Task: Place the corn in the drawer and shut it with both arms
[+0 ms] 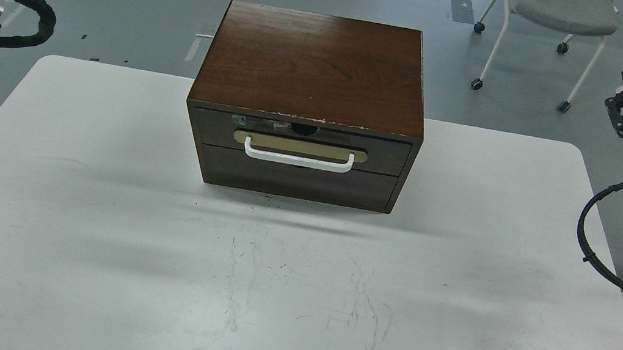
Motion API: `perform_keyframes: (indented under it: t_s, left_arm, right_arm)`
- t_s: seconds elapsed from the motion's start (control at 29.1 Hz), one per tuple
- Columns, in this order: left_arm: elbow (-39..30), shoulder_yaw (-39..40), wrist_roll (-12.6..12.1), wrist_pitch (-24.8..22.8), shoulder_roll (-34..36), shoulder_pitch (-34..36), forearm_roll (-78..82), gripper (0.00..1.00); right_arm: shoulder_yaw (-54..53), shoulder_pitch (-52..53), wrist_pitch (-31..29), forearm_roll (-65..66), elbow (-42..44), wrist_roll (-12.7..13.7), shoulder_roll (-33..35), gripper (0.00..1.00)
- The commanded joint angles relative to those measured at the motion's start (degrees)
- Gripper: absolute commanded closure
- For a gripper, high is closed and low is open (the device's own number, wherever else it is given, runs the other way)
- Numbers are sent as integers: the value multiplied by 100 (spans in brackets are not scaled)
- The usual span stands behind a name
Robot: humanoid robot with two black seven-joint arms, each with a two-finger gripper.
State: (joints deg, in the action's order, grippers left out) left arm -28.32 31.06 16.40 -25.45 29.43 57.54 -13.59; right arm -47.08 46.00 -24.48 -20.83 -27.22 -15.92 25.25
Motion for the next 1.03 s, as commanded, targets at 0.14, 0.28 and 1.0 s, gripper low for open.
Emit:
perform_keyframes:
  t_s: [0.14,0.28,1.0]
  left_arm:
    - [20,-47,3,-12,-236,-664,5,2]
    - [20,50,12,-170,-350,-1024,-65,2]
    - [28,472,65,-255,-860,-1772,-346,2]
  right_arm:
    - [-127,-250,-352,-17,50,28,-548,0]
    - [-170,-267,-352,-26,277,45,-556,0]
    - [-74,-382,-352,-26,410,28,-890,0]
